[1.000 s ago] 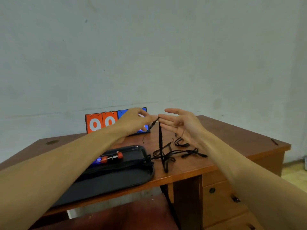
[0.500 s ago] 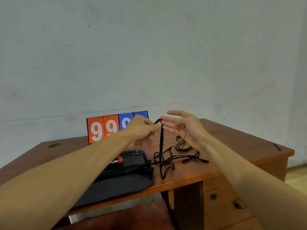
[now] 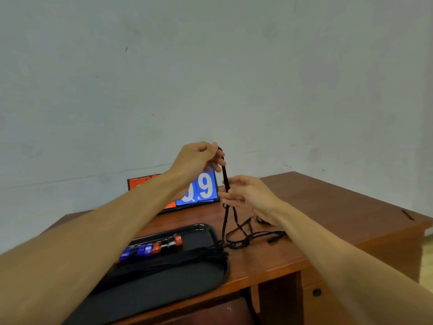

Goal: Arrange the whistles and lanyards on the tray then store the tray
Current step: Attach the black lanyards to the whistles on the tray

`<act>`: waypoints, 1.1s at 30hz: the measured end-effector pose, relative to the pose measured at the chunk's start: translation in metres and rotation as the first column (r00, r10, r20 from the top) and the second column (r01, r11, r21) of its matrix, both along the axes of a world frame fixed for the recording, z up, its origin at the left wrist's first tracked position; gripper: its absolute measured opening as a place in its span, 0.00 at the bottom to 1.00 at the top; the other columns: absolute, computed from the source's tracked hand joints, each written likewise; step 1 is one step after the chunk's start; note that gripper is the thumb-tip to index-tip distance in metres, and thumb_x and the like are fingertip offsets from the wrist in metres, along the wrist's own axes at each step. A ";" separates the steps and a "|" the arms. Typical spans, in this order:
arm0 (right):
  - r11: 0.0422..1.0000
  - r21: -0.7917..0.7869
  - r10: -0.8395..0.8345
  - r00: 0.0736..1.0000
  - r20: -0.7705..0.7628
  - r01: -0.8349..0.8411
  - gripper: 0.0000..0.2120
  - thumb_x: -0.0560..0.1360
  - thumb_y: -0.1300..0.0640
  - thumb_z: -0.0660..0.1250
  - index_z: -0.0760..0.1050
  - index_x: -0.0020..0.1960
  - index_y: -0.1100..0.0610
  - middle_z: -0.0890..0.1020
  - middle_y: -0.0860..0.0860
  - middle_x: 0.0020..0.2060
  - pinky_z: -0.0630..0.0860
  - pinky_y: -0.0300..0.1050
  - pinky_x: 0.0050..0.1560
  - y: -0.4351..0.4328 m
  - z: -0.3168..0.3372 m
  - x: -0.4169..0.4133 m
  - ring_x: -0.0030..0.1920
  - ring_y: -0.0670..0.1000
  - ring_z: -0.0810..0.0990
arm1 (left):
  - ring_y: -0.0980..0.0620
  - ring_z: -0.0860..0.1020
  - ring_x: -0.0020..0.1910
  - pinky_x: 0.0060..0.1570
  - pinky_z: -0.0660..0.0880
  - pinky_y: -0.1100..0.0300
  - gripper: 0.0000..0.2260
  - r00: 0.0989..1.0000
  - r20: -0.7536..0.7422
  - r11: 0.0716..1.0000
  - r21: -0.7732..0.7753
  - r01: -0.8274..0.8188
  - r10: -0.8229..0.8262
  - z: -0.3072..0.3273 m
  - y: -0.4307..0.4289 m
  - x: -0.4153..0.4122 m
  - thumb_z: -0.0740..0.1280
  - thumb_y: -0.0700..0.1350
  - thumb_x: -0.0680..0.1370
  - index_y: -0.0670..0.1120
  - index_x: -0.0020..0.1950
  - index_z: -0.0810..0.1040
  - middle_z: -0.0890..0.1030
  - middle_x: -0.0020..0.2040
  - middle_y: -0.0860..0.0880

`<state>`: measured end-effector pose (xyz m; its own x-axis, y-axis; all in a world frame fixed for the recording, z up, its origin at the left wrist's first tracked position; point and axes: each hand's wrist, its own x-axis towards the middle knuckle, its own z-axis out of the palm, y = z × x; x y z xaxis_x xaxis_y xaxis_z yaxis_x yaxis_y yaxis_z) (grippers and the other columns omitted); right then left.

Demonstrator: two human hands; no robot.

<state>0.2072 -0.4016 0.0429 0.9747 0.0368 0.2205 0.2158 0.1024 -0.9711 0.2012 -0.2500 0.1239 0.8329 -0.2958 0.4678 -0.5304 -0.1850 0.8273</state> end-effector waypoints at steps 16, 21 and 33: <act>0.709 -0.522 -0.432 0.877 0.209 0.473 0.13 0.80 0.55 0.56 0.78 0.54 0.59 0.83 0.53 0.49 0.72 0.41 0.39 0.034 -0.002 -0.011 0.38 0.49 0.77 | 0.49 0.83 0.47 0.55 0.77 0.57 0.12 0.998 -0.017 0.993 -0.109 -0.054 0.053 0.008 0.076 -0.031 0.57 0.43 0.81 0.42 0.44 0.78 0.85 0.46 0.43; 0.952 -0.233 -0.176 0.977 0.120 0.200 0.21 0.83 0.49 0.48 0.76 0.60 0.59 0.83 0.54 0.49 0.74 0.45 0.53 0.095 0.023 -0.020 0.50 0.52 0.81 | 0.53 0.77 0.35 0.36 0.73 0.62 0.10 0.925 0.319 0.921 0.257 -0.292 0.204 0.000 0.091 -0.048 0.57 0.44 0.81 0.47 0.43 0.75 0.80 0.39 0.47; 0.978 -0.205 0.033 0.999 0.004 -0.031 0.21 0.79 0.42 0.57 0.77 0.51 0.60 0.62 0.46 0.22 0.65 0.39 0.25 0.167 -0.004 -0.024 0.22 0.46 0.60 | 0.49 0.78 0.40 0.40 0.76 0.57 0.04 0.846 0.356 0.761 0.387 -0.520 0.397 -0.065 0.202 -0.037 0.60 0.45 0.81 0.46 0.54 0.70 0.80 0.41 0.46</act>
